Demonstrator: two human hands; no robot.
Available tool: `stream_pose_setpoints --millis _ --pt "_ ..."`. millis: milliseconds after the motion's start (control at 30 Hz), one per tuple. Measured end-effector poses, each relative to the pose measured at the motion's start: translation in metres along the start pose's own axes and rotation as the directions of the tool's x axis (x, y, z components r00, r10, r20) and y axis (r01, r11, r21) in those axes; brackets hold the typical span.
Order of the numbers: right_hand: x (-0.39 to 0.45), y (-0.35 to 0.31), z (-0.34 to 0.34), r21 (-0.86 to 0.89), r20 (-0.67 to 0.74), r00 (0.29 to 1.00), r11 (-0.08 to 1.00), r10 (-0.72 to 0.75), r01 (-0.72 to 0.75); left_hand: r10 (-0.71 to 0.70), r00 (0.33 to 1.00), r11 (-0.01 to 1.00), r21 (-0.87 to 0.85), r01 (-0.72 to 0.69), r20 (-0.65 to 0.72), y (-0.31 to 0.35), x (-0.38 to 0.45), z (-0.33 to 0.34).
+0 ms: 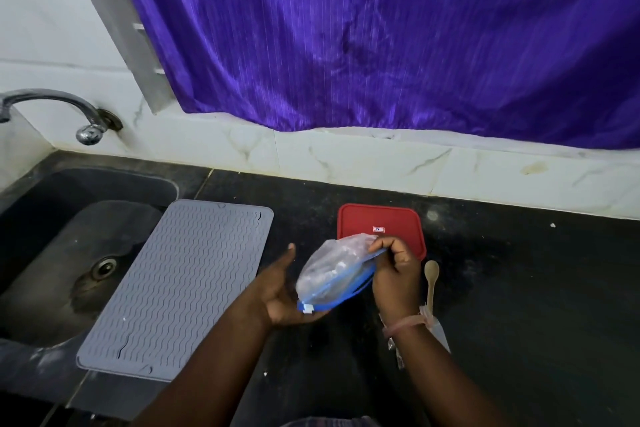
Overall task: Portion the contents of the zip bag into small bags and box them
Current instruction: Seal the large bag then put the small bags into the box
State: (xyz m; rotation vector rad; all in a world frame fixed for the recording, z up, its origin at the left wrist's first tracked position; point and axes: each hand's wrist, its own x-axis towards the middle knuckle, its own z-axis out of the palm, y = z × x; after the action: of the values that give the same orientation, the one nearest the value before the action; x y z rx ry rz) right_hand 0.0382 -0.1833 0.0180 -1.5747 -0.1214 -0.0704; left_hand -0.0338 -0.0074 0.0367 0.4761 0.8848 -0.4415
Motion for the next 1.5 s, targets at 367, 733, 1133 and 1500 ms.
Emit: stream_pose_setpoints --millis 367,733,1133,1500 --pt "0.045 0.008 -0.031 0.074 -0.044 0.998 0.996 0.052 -0.048 0.345 0.928 0.933 -0.057 -0.356 -0.142 0.019 0.009 -0.012" --pt "-0.017 0.009 0.025 0.307 0.189 0.880 0.825 0.436 -0.475 0.565 0.817 0.817 -0.056 -0.573 -0.119 -0.005 0.045 -0.011" --pt "0.034 -0.009 -0.015 0.291 0.168 0.966 0.926 0.197 -0.239 0.464 0.884 0.885 0.002 -0.465 0.058 -0.002 0.025 -0.023" --pt "0.025 -0.007 -0.021 0.175 0.440 0.875 0.936 0.204 -0.307 0.480 0.877 0.869 0.129 -0.478 0.021 0.008 0.030 -0.021"
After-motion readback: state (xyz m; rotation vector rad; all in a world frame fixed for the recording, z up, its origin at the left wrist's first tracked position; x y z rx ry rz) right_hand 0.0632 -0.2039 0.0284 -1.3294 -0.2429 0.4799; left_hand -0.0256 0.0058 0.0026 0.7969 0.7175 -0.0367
